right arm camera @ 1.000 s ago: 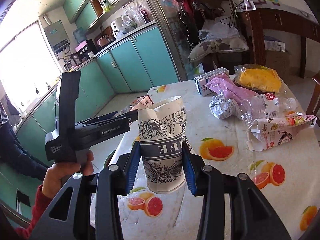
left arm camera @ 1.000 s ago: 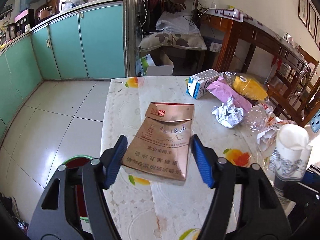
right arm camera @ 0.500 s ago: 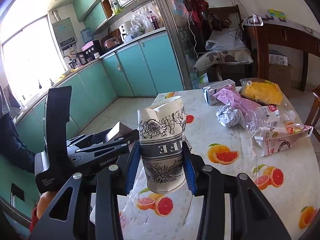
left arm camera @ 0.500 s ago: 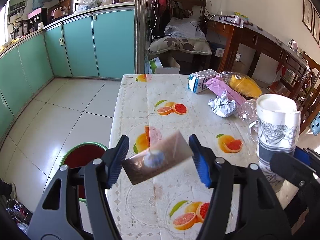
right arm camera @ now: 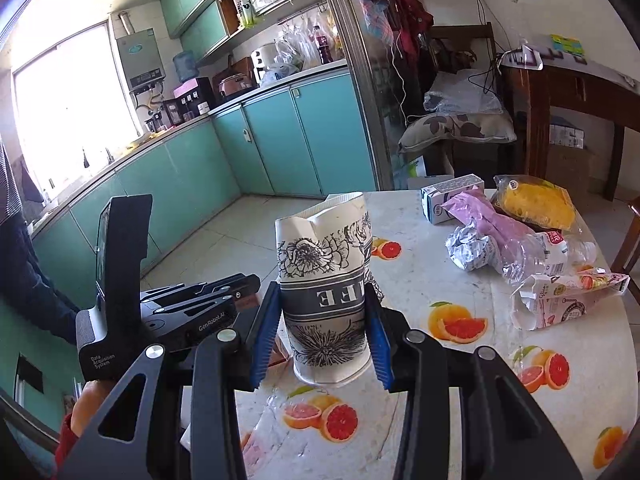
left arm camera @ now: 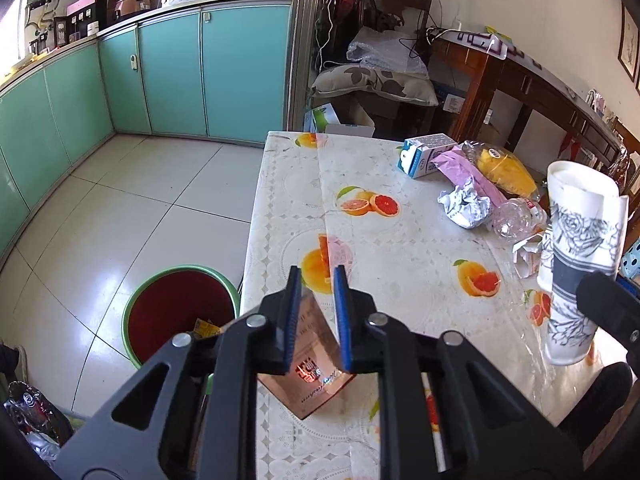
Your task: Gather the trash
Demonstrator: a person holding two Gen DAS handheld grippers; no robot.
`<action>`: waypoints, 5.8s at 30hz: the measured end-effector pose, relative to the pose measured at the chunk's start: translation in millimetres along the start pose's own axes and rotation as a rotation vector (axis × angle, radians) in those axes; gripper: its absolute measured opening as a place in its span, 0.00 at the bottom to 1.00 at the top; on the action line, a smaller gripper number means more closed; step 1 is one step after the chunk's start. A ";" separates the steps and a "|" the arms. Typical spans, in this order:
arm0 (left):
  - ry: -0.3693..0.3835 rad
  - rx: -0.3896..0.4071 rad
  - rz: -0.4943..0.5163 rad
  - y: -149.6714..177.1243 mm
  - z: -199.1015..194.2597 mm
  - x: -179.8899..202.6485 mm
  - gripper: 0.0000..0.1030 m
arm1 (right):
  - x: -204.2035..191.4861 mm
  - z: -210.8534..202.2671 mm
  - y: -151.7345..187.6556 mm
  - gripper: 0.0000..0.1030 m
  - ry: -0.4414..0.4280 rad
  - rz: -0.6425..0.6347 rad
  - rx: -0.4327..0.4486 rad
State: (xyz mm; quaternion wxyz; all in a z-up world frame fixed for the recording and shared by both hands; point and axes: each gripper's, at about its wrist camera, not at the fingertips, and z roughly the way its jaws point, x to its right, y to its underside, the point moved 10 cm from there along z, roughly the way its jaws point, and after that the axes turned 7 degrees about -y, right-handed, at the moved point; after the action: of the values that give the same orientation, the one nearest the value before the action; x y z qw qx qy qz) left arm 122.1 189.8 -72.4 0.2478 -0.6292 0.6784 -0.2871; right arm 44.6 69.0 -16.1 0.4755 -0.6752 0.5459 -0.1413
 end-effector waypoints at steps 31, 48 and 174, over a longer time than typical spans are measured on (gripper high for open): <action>-0.160 -0.157 -0.148 58.3 49.0 -7.2 0.92 | 18.2 5.9 16.9 0.38 0.016 0.008 -0.042; -0.090 -0.143 -0.068 59.8 52.6 28.7 0.51 | 42.9 -3.1 26.2 0.39 0.055 0.047 -0.048; 0.360 -0.116 0.712 -28.8 118.8 346.2 0.95 | 277.2 -99.8 67.2 0.30 -0.138 0.447 -0.164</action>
State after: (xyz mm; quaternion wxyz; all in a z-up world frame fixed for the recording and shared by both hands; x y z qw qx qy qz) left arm 196.0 -165.6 -128.2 0.1729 -0.3077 0.9016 -0.2500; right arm 34.1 -218.1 -110.0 0.4747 -0.5823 0.6574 0.0587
